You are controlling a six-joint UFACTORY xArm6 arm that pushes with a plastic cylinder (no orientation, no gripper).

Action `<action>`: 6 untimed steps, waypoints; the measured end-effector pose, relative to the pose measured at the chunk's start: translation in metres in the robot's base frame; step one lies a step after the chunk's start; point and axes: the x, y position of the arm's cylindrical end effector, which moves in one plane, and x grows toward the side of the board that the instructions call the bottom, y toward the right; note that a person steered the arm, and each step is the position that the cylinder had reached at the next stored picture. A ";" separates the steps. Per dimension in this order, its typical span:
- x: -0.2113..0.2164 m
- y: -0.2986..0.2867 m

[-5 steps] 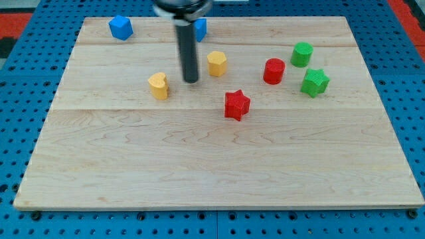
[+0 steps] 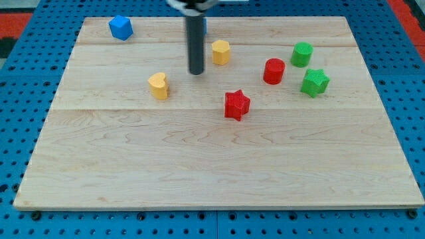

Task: Move the hexagon towards the top right

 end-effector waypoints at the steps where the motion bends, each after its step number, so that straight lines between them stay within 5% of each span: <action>1: -0.029 0.021; 4: -0.066 0.132; 6: -0.092 0.114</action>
